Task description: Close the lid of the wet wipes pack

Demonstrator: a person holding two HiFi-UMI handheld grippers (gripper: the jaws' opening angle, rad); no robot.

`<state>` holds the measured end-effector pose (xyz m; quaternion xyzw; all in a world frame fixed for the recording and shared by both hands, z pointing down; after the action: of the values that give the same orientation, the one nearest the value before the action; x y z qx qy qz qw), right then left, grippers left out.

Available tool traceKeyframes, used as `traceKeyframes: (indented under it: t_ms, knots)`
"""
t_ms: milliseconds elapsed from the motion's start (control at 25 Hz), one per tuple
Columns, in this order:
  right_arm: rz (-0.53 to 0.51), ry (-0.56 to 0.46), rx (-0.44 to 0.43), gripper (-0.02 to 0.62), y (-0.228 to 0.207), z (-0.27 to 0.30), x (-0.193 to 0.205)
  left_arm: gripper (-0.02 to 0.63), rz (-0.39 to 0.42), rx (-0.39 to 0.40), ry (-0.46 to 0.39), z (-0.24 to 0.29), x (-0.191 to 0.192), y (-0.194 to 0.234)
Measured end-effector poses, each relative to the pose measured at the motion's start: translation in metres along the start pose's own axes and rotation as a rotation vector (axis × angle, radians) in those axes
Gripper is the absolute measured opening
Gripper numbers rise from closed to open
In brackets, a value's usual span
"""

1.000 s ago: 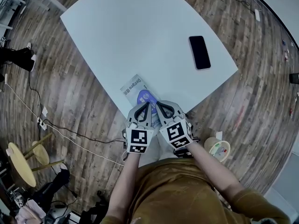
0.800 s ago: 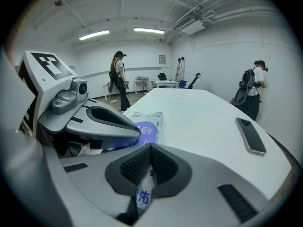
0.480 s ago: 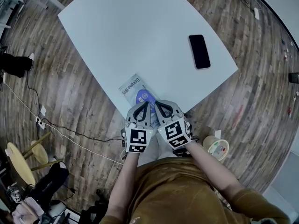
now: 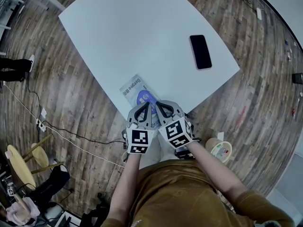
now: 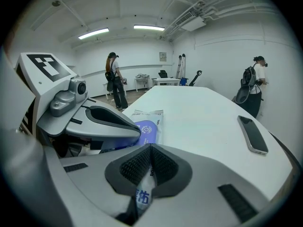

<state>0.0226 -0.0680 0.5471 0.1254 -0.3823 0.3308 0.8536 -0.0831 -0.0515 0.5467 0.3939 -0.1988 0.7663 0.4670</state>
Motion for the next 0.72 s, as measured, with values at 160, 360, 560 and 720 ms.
traceKeyframes:
  t_ms: [160, 360, 560, 720]
  knots:
    - [-0.007, 0.011, -0.009, 0.008, -0.002, -0.004, -0.001, 0.006, 0.011, -0.013, -0.015, -0.003, -0.006, -0.003]
    - [-0.035, -0.010, 0.032, 0.008, -0.004, -0.016, -0.006, 0.006, 0.011, -0.039, -0.040, -0.017, -0.012, 0.002]
    - [-0.013, -0.052, 0.106, 0.008, -0.013, -0.038, -0.005, 0.006, -0.001, -0.093, -0.065, -0.035, -0.013, 0.008]
    - [0.016, -0.155, 0.158, 0.008, -0.015, -0.056, -0.020, 0.007, -0.002, -0.132, -0.090, -0.055, -0.012, 0.018]
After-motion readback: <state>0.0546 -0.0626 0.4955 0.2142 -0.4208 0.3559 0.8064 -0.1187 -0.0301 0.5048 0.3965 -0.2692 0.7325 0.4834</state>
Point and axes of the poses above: the fingertips, and each gripper's own axes: z forward along the fingers, y to its left, x out of its underside, the point moved 8 cm from there along -z, backward along the fingers, and after that the axes turned 2 degrees about x, right-handed, at the moved point
